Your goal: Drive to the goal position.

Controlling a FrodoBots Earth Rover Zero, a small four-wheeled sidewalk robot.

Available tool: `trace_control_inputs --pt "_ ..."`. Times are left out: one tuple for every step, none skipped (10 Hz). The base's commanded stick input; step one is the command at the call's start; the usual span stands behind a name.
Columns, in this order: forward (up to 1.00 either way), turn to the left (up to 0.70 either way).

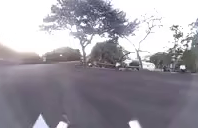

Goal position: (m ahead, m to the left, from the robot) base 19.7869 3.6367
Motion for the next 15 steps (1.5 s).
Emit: trace_control_inputs --pt "0.7 0.35" --pt "0.7 0.33" --pt "0.7 0.1" --pt "0.7 0.0" --pt "0.7 0.0" --pt "0.7 0.0" --pt "0.7 0.0" --pt "0.7 0.0" --pt "0.7 0.0" --pt "0.7 0.0" --pt "0.7 0.0" --pt "0.7 0.0" --pt "0.7 0.0" --pt "0.7 0.0" --pt "0.7 0.0"
